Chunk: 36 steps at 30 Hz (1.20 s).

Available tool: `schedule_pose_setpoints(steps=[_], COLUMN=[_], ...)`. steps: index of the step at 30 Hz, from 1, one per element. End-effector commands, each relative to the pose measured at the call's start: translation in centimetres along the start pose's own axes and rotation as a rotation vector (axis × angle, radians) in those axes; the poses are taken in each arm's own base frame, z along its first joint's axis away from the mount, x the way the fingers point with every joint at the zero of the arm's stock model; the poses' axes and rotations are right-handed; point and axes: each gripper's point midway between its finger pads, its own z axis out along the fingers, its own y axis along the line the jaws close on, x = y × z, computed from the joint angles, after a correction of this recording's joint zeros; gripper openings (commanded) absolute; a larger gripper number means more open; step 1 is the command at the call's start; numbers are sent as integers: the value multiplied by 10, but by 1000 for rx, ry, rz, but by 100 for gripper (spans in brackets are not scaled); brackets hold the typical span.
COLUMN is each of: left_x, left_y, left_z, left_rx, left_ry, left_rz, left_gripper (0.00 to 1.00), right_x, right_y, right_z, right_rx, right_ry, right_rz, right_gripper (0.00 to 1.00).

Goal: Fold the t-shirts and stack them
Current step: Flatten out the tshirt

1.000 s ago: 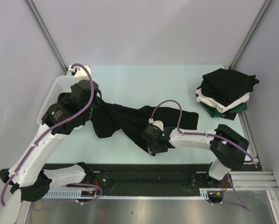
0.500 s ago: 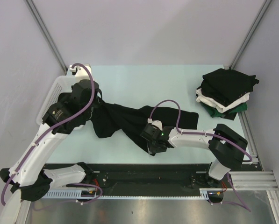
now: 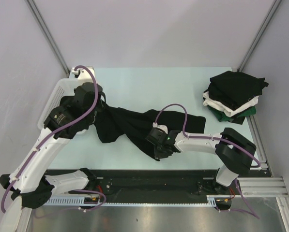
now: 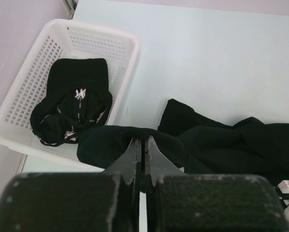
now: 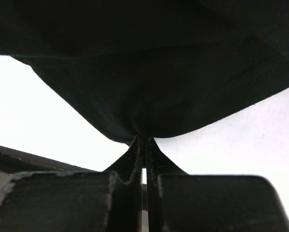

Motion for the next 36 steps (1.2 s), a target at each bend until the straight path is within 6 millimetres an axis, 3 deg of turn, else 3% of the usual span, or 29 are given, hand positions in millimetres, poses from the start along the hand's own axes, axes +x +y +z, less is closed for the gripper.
schedule_pose_setpoints(steps=[1,5,9,15,16,18,19,21,22,28,32,34,36], left_x=[-18,-19,-21,-21,-20,-18,-16,-15,-12,-16,-33,-40,-50], left_y=[8,9,9,3,1,-5,-9,-18,-24,-51,-61,-65,-68], left_z=[-10,-10,-9,1,4,9,14,24,30,64,93,105,125], left_rx=[6,1,-12,-20,-22,-12,-12,5,5,34,38,48,32], left_ry=[-48,-51,-60,-72,-70,-72,-65,-59,-47,-31,-44,-40,-34], left_rz=[-46,-45,-42,-30,-23,-20,-8,-2,15,41,24,25,25], left_gripper=[0,0,0,0,0,0,0,0,0,0,0,0,0], right_x=[18,-2,-30,-84,-95,-119,-131,-154,-167,-238,-287,-318,-336], right_y=[-17,-21,-31,-57,-71,-79,-94,-106,-123,-164,-201,-209,-224], right_z=[9,-3,-29,-82,-90,-112,-119,-140,-148,-206,-251,-273,-284], right_rx=[40,25,36,63,91,83,108,113,144,246,367,382,428], right_ry=[67,6,-80,-248,-270,-335,-361,-424,-451,-650,-793,-860,-877], right_rz=[-5,9,26,73,94,125,141,168,185,184,182,193,189], right_gripper=[0,0,0,0,0,0,0,0,0,0,0,0,0])
